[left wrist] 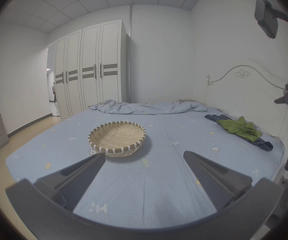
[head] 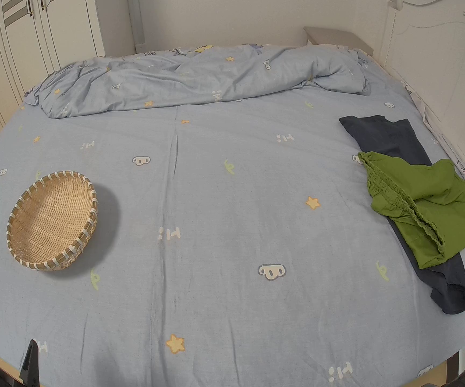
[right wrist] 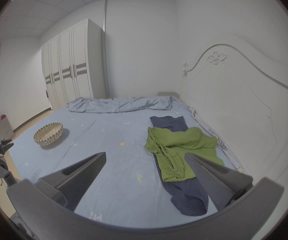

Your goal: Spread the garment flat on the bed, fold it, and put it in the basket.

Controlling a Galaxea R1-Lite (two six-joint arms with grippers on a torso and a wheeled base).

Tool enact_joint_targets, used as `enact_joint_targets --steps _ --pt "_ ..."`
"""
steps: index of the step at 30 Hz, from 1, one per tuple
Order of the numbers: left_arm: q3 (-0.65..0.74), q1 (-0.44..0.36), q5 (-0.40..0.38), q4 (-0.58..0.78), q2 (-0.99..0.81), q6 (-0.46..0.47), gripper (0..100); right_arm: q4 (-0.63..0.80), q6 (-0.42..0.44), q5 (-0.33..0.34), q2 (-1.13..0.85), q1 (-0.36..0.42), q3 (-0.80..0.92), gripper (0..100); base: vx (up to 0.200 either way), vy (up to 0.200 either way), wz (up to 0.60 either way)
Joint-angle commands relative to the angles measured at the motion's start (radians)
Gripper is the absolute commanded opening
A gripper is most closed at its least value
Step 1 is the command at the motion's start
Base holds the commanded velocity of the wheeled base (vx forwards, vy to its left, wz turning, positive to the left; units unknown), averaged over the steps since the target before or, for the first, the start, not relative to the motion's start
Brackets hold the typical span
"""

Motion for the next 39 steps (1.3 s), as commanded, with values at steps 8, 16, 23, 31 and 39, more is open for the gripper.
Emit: enact_joint_targets --steps 8,16,23,31,39 --pt "0.018 0.0 0.0 -0.001 -0.016 0.0 100 -0.071 -0.089 -0.072 1.168 0.048 -0.56 100 0.0 0.0 0.0" --pt "0.018 0.0 0.0 -0.001 -0.016 0.0 100 -0.069 -0.114 -0.166 1.38 0.048 -0.757 100 0.0 0.0 0.0" --pt "0.018 0.0 0.0 -0.001 -0.016 0.0 100 -0.077 -0.12 -0.197 1.463 0.045 -0.816 100 0.0 0.0 0.0" --pt "0.018 0.0 0.0 -0.001 -0.016 0.0 100 -0.078 -0.115 -0.2 1.483 0.044 -0.81 100 0.0 0.0 0.0" --pt "0.018 0.0 0.0 -0.001 -0.016 0.0 100 -0.155 -0.115 -0.203 1.494 0.028 -0.812 100 0.0 0.0 0.0"
